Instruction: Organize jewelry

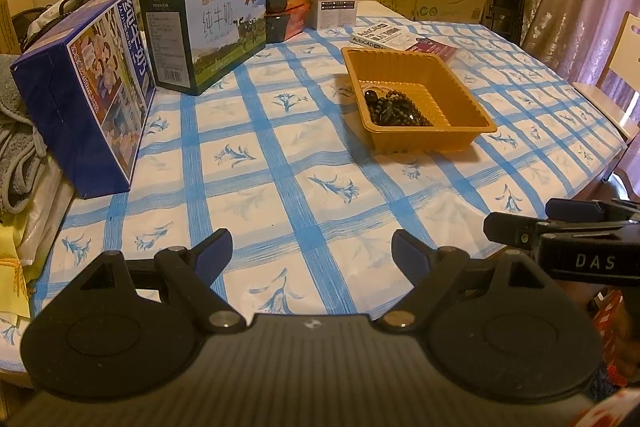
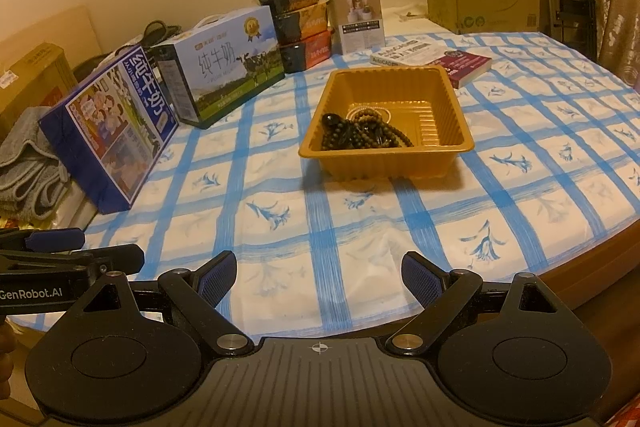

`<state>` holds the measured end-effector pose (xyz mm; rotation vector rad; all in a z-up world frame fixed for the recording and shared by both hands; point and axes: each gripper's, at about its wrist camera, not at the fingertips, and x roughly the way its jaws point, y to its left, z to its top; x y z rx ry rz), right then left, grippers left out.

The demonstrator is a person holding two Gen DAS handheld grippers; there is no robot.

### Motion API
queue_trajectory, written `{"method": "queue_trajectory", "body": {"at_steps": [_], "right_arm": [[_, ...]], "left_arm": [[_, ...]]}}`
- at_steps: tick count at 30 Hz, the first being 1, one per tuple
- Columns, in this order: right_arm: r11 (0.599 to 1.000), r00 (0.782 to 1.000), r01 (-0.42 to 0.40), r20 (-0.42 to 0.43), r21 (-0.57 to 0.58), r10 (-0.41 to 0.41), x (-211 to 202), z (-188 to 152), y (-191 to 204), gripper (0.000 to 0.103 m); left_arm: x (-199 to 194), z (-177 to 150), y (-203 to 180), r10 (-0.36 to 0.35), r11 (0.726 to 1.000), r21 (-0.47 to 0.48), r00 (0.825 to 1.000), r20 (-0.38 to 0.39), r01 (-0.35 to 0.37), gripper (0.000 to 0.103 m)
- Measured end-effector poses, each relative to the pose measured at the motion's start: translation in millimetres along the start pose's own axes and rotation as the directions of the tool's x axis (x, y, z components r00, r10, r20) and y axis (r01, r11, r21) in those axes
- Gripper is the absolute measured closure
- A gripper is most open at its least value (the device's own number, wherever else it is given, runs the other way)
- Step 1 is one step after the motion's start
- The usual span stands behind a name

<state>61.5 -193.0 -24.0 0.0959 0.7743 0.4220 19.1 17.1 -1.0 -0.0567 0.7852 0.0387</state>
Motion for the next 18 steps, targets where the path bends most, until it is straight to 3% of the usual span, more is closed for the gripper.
{"method": "queue_trajectory", "body": {"at_steps": [18], "right_arm": [[1.000,1.000,0.002,0.003,0.001,-0.002,-1.1,1.8,-0.6,0.014]], "left_arm": [[0.0,-0.4,-1.2,0.001,1.000,0.000,1.000,0.000,-0.001,0.017]]}}
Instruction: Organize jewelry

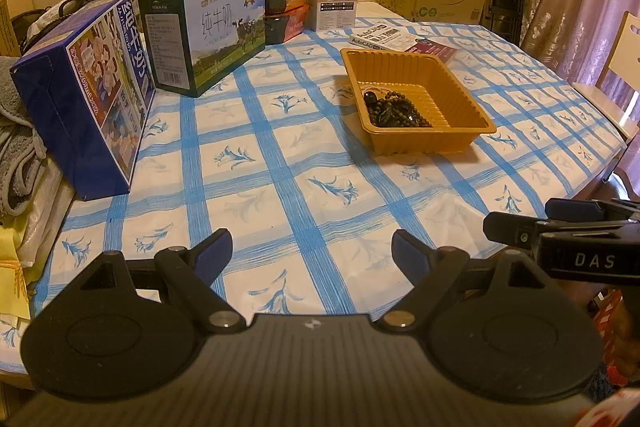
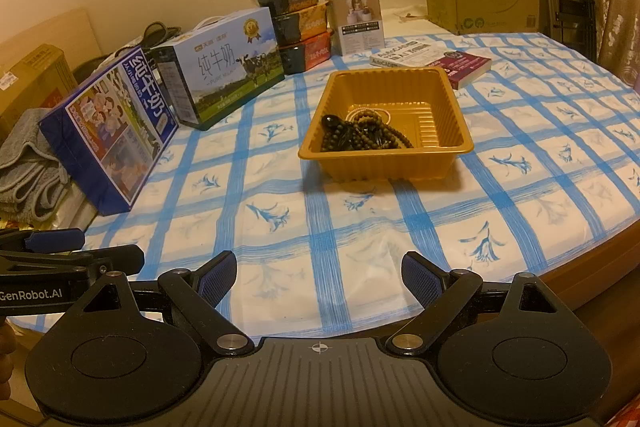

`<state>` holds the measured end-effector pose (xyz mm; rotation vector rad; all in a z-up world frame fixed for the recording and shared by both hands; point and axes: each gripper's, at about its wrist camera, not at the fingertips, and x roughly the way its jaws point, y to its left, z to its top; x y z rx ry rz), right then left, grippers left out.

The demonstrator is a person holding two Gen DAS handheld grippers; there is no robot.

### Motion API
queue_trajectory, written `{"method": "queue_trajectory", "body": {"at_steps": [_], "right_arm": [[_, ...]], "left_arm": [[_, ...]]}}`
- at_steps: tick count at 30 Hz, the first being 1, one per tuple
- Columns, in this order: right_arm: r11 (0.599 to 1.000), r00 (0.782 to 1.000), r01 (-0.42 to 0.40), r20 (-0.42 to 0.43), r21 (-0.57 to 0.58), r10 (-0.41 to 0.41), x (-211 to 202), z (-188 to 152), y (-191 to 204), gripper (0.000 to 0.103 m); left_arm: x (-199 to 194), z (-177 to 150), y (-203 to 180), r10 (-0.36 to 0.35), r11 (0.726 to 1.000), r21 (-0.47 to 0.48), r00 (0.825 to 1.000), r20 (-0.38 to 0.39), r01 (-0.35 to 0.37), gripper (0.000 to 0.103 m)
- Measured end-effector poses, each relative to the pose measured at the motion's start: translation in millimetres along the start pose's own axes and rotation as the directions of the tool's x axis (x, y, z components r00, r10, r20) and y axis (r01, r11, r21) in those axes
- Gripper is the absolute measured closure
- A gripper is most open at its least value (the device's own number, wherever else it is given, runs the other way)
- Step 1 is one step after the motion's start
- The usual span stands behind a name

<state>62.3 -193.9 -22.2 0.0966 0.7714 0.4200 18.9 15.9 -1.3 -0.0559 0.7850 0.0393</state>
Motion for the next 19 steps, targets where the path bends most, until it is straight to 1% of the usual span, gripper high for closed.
{"method": "queue_trajectory", "body": {"at_steps": [19], "right_arm": [[1.000,1.000,0.000,0.004,0.003,0.000,-0.5,0.1,-1.5,0.014]], "left_arm": [[-0.8,2.4,-0.4,0.002,1.000,0.000,1.000,0.002,-0.002,0.017]]}}
